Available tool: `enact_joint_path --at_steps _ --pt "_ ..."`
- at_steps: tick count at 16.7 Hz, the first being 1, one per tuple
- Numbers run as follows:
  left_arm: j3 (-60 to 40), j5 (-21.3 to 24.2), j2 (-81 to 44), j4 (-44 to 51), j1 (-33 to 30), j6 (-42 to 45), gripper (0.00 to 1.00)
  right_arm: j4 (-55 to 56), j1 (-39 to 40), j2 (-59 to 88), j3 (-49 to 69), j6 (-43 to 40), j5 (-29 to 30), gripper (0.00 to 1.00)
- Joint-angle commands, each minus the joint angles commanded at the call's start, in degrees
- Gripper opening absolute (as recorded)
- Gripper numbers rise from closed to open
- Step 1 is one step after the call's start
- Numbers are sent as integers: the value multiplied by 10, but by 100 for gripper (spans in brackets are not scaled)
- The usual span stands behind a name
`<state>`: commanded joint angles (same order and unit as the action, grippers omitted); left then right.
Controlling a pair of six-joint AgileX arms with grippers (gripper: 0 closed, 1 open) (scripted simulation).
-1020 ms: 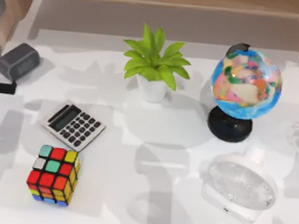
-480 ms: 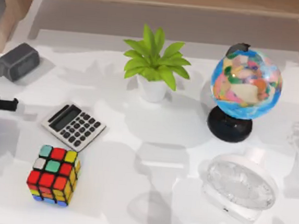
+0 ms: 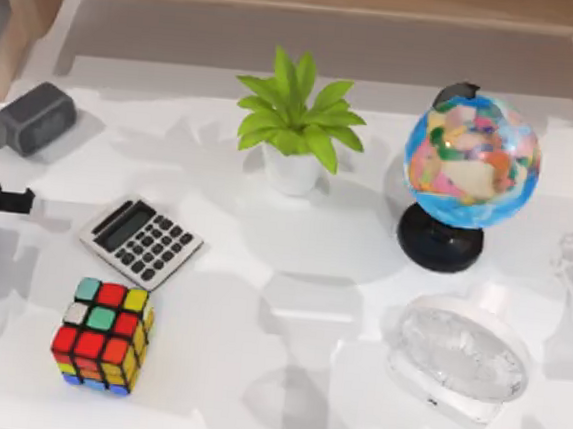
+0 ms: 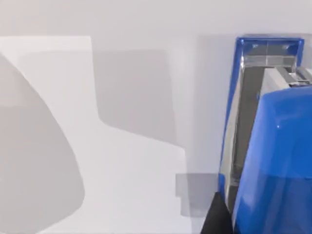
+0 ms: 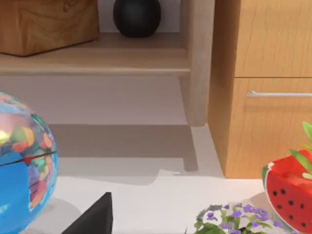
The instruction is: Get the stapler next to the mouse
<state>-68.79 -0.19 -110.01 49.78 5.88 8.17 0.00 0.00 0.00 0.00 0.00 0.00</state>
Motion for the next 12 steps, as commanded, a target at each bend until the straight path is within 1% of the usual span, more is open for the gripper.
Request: enact_joint_path --at_steps 6,7,12 --pt "0 0 0 0 0 0 98 0 0 0 0 0 0 100" --pt "0 0 0 0 0 0 100 0 0 0 0 0 0 100" --pt "0 0 0 0 0 0 100 0 0 0 0 0 0 100"
